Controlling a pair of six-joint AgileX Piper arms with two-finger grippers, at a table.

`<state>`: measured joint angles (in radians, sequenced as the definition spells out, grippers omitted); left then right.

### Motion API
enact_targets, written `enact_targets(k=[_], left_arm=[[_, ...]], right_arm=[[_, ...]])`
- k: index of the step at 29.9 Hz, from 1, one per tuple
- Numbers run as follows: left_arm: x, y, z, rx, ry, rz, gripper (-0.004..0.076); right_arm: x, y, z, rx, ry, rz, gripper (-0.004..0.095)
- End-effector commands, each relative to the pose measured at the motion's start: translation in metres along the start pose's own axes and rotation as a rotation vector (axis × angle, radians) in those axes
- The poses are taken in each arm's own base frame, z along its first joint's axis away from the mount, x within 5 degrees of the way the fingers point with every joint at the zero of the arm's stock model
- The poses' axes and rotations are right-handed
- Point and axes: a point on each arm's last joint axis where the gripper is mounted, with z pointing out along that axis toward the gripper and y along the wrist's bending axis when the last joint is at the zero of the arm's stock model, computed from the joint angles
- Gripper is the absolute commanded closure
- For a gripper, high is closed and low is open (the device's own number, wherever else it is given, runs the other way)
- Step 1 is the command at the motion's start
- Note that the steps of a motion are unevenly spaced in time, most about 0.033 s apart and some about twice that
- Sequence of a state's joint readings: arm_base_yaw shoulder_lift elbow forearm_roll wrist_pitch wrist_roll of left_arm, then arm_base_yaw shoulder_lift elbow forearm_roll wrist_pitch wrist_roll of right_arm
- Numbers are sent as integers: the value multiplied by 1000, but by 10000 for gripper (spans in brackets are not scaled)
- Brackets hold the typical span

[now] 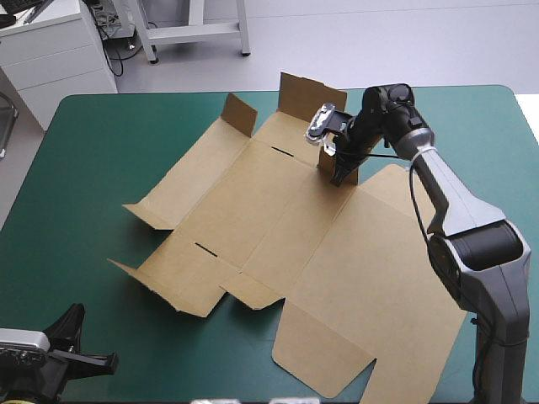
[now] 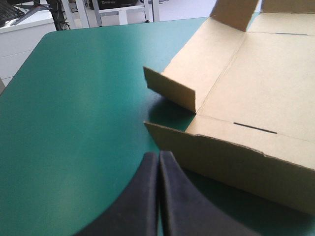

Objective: Fold the box

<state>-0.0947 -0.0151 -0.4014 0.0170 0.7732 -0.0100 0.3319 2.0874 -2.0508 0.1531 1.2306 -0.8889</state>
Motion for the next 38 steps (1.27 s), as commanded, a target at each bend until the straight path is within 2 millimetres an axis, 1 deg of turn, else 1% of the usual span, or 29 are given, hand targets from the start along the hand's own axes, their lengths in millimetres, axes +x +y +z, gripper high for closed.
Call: enact_targets(k=[1, 2, 5, 8, 12, 19, 23, 25, 26, 28, 29, 30, 32, 34, 35, 37, 38], left_arm=[[-12, 0, -5, 12, -94, -11, 756], [-12, 0, -5, 12, -94, -11, 756], [-12, 0, -5, 12, -94, -11, 756], [-12, 0, -5, 12, -94, -11, 756], [-12, 0, -5, 12, -94, -11, 756], [-12, 0, -5, 12, -94, -11, 756], [-12, 0, -5, 12, -94, -11, 756], [-12, 0, -5, 12, -94, -11, 756], [-12, 0, -5, 12, -94, -11, 756], [-12, 0, -5, 12, -94, -11, 756], [-12, 0, -5, 12, -94, -11, 756], [-12, 0, -5, 12, -94, -11, 756], [-12, 0, -5, 12, -94, -11, 756], [-12, 0, -5, 12, -94, -11, 756], [-12, 0, -5, 12, -94, -11, 756], [-12, 0, -5, 12, -94, -11, 756], [-12, 0, -5, 12, -94, -11, 756]], right_arm=[[-30, 18, -42, 70, -112, -203, 931], [-39, 23, -42, 83, -144, -255, 931], [-61, 35, -41, 147, -220, -339, 931], [-76, 46, -37, 177, -254, -421, 932], [-82, 52, -25, 157, -255, -435, 931], [-87, 58, 4, 62, -282, -396, 931], [-91, 63, 10, 53, -280, -437, 912], [-92, 65, 10, 57, -283, -461, 856], [-93, 65, 9, 61, -287, -459, 801], [-94, 65, 8, 56, -290, -435, 673], [-94, 66, 7, 53, -291, -416, 577], [-94, 67, 7, 44, -291, -396, 514], [-95, 67, 0, 39, -298, -328, 390], [-96, 66, -10, 36, -306, -264, 359], [-98, 65, -19, 48, -314, -224, 361], [-99, 63, -34, 70, -320, -181, 383], [-98, 62, -43, 81, -315, -151, 423]])
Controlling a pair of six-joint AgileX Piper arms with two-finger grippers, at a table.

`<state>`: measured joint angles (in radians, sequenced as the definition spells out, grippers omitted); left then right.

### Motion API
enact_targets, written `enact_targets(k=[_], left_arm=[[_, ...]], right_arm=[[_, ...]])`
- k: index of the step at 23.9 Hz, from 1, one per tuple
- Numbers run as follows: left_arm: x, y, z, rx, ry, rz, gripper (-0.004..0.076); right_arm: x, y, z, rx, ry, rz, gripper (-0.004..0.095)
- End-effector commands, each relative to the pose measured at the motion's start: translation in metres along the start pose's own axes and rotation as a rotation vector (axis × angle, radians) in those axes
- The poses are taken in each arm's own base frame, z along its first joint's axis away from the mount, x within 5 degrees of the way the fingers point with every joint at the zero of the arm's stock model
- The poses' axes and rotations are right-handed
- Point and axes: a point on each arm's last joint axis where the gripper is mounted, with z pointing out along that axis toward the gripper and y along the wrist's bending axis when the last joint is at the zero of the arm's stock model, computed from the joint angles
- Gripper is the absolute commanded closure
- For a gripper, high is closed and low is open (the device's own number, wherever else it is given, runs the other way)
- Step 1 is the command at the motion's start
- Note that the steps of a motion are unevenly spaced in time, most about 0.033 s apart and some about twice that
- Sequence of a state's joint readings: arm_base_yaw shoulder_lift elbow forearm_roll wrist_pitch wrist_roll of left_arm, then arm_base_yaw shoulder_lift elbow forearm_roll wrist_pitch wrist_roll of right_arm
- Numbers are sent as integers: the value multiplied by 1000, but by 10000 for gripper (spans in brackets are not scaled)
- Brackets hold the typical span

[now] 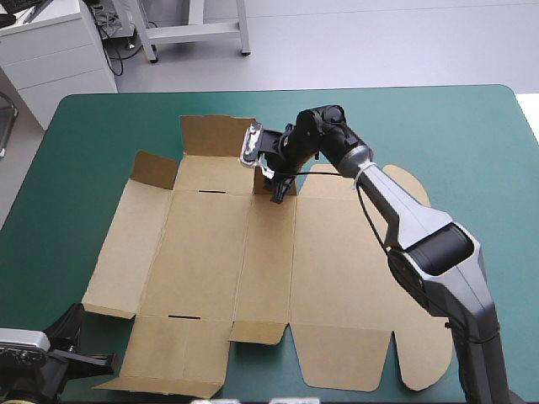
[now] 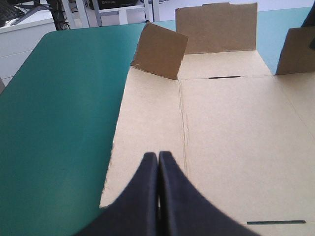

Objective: Fold the box

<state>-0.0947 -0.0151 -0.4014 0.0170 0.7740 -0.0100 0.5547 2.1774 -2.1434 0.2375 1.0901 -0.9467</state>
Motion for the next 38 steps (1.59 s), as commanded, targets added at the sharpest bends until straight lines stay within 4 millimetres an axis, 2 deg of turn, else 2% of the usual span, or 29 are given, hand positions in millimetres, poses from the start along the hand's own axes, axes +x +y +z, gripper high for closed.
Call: enact_targets(k=[1, 2, 6, 10, 14, 17, 19, 24, 28, 30, 35, 38], left_arm=[[-12, 0, -5, 12, -95, -11, 756], [-12, 0, -5, 12, -95, -11, 756], [-12, 0, -5, 12, -95, -11, 756], [-12, 0, -5, 12, -95, -11, 756], [-12, -1, -5, 14, -95, -12, 756], [-12, -1, -5, 14, -95, -12, 756], [-12, -1, -5, 15, -95, -13, 756], [-12, -1, -5, 15, -93, -13, 756], [-12, -1, -5, 15, -93, -13, 756], [-12, -1, -5, 15, -93, -13, 756], [-12, -1, -5, 15, -93, -13, 756], [-12, -1, -5, 15, -93, -13, 756]], right_arm=[[-25, -6, -79, 142, -109, 106, 465], [-25, -8, -86, 162, -116, 157, 520], [-33, -11, -119, 241, -202, 336, 931], [-32, -12, -135, 241, -244, 537, 912], [-2, -16, -133, 178, -89, 669, 912], [10, -17, -134, 184, -59, 722, 912], [19, -11, -141, 183, -32, 740, 912], [51, 22, -173, 308, 6, 759, 912], [80, 70, -193, 370, -103, 800, 912], [102, 102, -206, 418, -174, 859, 912], [139, 150, -221, 475, -166, 902, 912], [157, 174, -223, 478, -163, 906, 912]])
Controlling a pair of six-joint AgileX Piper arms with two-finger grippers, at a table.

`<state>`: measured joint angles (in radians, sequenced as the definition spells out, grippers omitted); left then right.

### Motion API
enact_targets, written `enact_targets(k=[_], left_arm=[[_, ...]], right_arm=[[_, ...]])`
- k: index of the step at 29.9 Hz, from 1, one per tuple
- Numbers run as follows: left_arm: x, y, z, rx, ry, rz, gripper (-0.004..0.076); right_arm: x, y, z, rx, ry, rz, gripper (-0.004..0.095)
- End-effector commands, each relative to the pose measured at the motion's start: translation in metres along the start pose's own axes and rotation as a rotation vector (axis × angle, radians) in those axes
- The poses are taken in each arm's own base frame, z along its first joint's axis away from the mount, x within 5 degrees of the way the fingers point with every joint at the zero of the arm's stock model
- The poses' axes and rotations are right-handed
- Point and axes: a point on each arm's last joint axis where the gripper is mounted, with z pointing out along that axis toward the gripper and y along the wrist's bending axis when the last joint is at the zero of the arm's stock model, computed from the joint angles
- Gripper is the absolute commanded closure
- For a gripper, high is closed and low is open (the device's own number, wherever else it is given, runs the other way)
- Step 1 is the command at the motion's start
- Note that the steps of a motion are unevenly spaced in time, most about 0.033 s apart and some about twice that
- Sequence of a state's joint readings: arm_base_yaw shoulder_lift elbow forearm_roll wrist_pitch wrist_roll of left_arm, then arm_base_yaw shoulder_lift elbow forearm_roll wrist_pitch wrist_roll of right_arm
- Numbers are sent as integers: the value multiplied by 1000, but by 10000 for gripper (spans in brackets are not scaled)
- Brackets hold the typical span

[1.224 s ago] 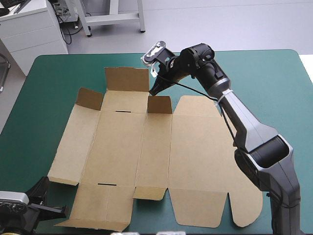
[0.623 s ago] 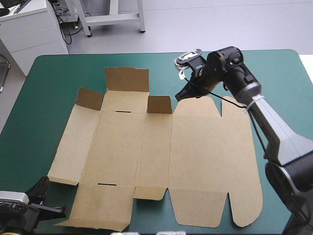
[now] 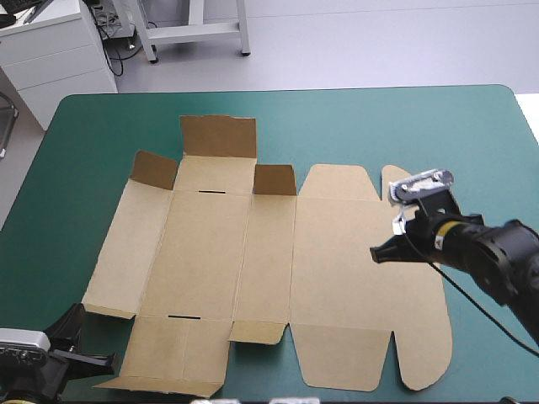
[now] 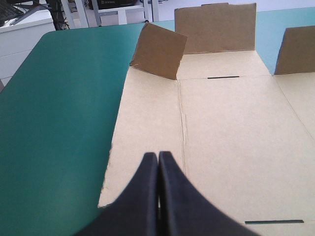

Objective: Fold the box

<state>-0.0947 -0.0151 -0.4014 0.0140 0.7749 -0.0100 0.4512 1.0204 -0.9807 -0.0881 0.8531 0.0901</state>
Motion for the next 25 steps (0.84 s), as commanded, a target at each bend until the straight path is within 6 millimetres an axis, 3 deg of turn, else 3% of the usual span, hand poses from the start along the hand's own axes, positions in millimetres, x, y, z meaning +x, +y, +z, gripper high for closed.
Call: enact_targets(k=[1, 8, 19, 23, 25], left_arm=[[-12, 0, -5, 12, -94, -10, 756], [-12, 0, -5, 12, -94, -10, 756], [-12, 1, -5, -4, -95, 7, 750], [-12, 1, -5, -4, -95, 7, 688], [-12, 1, -5, -4, -95, 7, 600]], right_arm=[[20, -5, -20, 19, -94, 5, 912], [66, -11, -30, 72, -106, -100, 914], [124, -12, -59, 72, -423, -137, 931], [141, -14, -73, 88, -469, -172, 931], [148, -15, -79, 92, -490, -167, 931]])
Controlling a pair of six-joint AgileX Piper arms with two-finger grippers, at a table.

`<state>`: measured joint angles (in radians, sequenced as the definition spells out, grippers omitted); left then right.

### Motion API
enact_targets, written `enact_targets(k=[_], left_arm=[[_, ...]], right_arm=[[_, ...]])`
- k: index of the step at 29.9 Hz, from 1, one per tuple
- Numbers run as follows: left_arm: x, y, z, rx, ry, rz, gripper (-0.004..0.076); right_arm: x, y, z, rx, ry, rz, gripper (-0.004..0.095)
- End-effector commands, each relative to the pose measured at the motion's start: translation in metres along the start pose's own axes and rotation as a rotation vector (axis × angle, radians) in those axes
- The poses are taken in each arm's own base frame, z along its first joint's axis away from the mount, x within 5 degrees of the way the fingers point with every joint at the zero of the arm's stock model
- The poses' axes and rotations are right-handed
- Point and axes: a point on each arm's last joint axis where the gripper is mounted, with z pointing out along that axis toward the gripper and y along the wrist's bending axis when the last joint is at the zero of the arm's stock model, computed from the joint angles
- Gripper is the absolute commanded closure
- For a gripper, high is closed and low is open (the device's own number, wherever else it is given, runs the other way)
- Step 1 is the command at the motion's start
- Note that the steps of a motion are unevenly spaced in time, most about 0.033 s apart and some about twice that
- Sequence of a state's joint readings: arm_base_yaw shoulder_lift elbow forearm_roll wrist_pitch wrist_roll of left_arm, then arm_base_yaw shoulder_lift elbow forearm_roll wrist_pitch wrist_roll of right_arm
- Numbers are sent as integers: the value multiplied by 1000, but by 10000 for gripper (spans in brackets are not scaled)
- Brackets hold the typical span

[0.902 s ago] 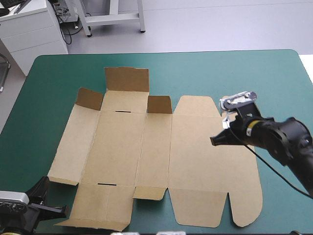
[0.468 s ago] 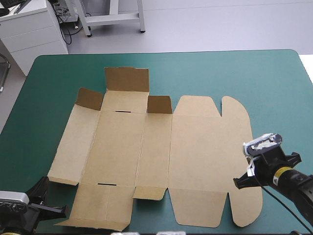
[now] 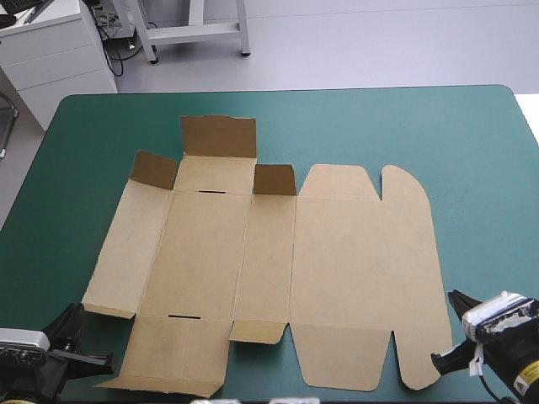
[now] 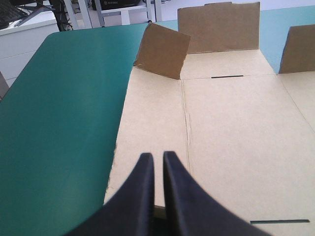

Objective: Fold the box

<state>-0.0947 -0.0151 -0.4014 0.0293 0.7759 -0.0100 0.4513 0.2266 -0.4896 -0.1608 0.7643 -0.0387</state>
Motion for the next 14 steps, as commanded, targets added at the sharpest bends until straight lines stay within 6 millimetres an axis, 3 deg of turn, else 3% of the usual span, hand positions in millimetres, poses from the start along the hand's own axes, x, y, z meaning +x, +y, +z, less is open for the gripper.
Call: enact_targets(k=[1, 4, 6, 10, 14], left_arm=[[-12, 0, -5, 6, -96, -4, 554], [-12, 0, -5, 5, -96, -3, 364], [-12, 1, -5, 0, -93, 3, 284], [-14, 1, -6, 1, -85, 1, 277], [-34, 3, -12, -17, -81, 13, 277]], right_arm=[[-6, -3, -15, 30, -106, -17, 931], [-3, -2, -24, 16, -148, 3, 931], [-1, 2, -28, -25, -174, 6, 931], [2, 10, -31, -112, -181, -3, 931], [6, 13, -29, -140, -159, 2, 931]])
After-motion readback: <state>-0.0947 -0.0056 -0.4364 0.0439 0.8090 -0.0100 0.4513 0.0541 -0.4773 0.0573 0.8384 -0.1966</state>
